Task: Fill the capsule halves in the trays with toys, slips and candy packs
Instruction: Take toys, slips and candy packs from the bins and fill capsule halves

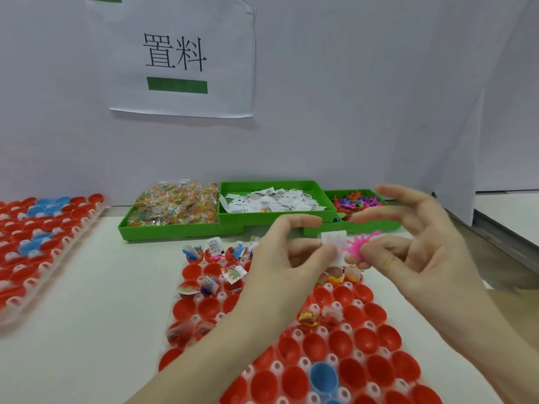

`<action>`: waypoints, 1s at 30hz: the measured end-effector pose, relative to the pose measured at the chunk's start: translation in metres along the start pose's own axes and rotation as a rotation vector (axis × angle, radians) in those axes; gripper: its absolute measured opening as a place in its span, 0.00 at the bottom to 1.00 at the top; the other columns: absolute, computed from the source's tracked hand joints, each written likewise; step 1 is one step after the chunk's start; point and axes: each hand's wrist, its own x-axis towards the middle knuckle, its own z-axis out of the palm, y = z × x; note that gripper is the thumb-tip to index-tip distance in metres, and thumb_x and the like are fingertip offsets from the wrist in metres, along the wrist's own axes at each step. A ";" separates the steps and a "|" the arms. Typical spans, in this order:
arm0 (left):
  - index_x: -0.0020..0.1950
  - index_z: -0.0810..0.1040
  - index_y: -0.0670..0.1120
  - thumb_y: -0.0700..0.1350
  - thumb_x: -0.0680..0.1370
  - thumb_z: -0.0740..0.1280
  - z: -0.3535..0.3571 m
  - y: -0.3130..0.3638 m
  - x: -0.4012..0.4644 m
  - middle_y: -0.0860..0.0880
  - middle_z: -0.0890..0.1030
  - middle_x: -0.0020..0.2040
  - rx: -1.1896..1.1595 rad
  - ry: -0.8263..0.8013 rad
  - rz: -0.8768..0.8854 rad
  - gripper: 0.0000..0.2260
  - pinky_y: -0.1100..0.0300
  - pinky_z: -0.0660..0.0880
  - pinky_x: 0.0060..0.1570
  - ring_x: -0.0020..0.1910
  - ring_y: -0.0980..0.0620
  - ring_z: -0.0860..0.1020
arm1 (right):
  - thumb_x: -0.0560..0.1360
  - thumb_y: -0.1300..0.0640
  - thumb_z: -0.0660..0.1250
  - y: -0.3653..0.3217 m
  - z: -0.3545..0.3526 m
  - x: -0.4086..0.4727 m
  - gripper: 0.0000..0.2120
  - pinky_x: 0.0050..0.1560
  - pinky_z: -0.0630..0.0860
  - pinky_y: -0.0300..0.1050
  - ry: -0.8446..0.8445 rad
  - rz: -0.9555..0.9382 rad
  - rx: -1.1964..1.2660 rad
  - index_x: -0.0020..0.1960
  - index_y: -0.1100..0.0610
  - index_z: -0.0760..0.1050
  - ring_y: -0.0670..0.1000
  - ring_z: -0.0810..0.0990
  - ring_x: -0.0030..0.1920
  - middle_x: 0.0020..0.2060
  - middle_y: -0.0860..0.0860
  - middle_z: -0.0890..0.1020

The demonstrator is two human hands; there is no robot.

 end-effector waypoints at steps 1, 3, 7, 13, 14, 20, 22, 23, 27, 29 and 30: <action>0.49 0.73 0.48 0.35 0.74 0.67 0.001 0.001 0.000 0.54 0.83 0.33 0.009 -0.015 0.010 0.10 0.73 0.72 0.31 0.30 0.60 0.81 | 0.65 0.67 0.68 -0.003 -0.002 0.000 0.24 0.36 0.77 0.32 0.003 -0.019 -0.021 0.54 0.46 0.68 0.47 0.82 0.31 0.41 0.45 0.83; 0.46 0.73 0.47 0.35 0.73 0.68 0.003 0.003 0.000 0.54 0.83 0.33 0.021 -0.040 0.027 0.08 0.72 0.73 0.31 0.31 0.58 0.81 | 0.61 0.63 0.70 -0.009 -0.006 -0.001 0.25 0.38 0.77 0.32 -0.011 -0.058 -0.084 0.53 0.45 0.68 0.46 0.82 0.31 0.36 0.45 0.83; 0.45 0.77 0.47 0.36 0.73 0.68 0.004 0.008 0.000 0.54 0.84 0.34 0.018 -0.059 0.061 0.06 0.72 0.72 0.30 0.30 0.58 0.81 | 0.63 0.64 0.74 -0.017 -0.013 0.002 0.27 0.45 0.77 0.34 -0.059 -0.147 -0.336 0.53 0.41 0.71 0.43 0.82 0.34 0.37 0.38 0.84; 0.43 0.82 0.46 0.36 0.71 0.69 0.002 0.012 0.003 0.52 0.84 0.34 -0.017 -0.098 0.028 0.06 0.71 0.73 0.31 0.29 0.58 0.81 | 0.64 0.69 0.73 -0.016 -0.015 0.007 0.27 0.45 0.71 0.24 -0.099 -0.207 -0.480 0.53 0.43 0.76 0.35 0.81 0.37 0.43 0.26 0.78; 0.44 0.82 0.46 0.38 0.69 0.69 0.001 0.011 0.005 0.51 0.84 0.35 -0.025 -0.095 0.002 0.06 0.71 0.74 0.31 0.30 0.57 0.81 | 0.64 0.69 0.74 -0.015 -0.014 0.007 0.25 0.43 0.69 0.21 -0.109 -0.237 -0.537 0.53 0.45 0.78 0.32 0.79 0.38 0.39 0.24 0.77; 0.56 0.76 0.47 0.42 0.69 0.69 0.005 0.003 0.011 0.47 0.84 0.37 -0.100 -0.164 -0.205 0.16 0.68 0.77 0.37 0.35 0.53 0.82 | 0.62 0.70 0.75 -0.003 -0.018 0.007 0.22 0.38 0.70 0.25 -0.144 -0.350 -0.725 0.53 0.54 0.79 0.41 0.75 0.35 0.33 0.47 0.83; 0.57 0.75 0.45 0.40 0.76 0.64 0.009 -0.001 0.011 0.48 0.83 0.35 -0.081 -0.166 -0.251 0.10 0.68 0.76 0.35 0.33 0.54 0.81 | 0.62 0.69 0.75 0.007 -0.021 0.006 0.21 0.38 0.70 0.29 -0.183 -0.316 -0.760 0.51 0.51 0.81 0.43 0.73 0.35 0.32 0.49 0.81; 0.59 0.74 0.44 0.39 0.78 0.62 0.011 -0.004 0.011 0.48 0.82 0.35 -0.080 -0.168 -0.283 0.10 0.68 0.76 0.35 0.33 0.53 0.81 | 0.63 0.69 0.74 0.013 -0.023 0.005 0.19 0.39 0.69 0.30 -0.194 -0.279 -0.771 0.49 0.52 0.82 0.43 0.73 0.36 0.33 0.48 0.81; 0.66 0.68 0.46 0.37 0.80 0.58 0.014 -0.011 0.011 0.44 0.80 0.46 -0.112 -0.193 -0.431 0.15 0.66 0.77 0.38 0.39 0.50 0.79 | 0.66 0.68 0.73 0.034 -0.027 0.000 0.15 0.41 0.67 0.27 -0.251 -0.128 -0.811 0.38 0.48 0.77 0.40 0.73 0.40 0.33 0.39 0.77; 0.68 0.66 0.50 0.39 0.80 0.57 0.014 -0.015 0.012 0.49 0.77 0.49 -0.050 -0.196 -0.463 0.16 0.65 0.77 0.43 0.42 0.51 0.80 | 0.69 0.66 0.71 0.043 -0.030 -0.001 0.18 0.40 0.68 0.30 -0.283 -0.028 -0.787 0.36 0.43 0.71 0.41 0.74 0.41 0.34 0.39 0.76; 0.69 0.65 0.51 0.40 0.81 0.57 0.012 -0.017 0.013 0.52 0.75 0.52 0.036 -0.189 -0.453 0.17 0.65 0.77 0.44 0.43 0.53 0.79 | 0.70 0.63 0.70 0.049 -0.032 0.000 0.17 0.40 0.68 0.30 -0.307 0.035 -0.793 0.36 0.42 0.69 0.41 0.74 0.41 0.34 0.39 0.76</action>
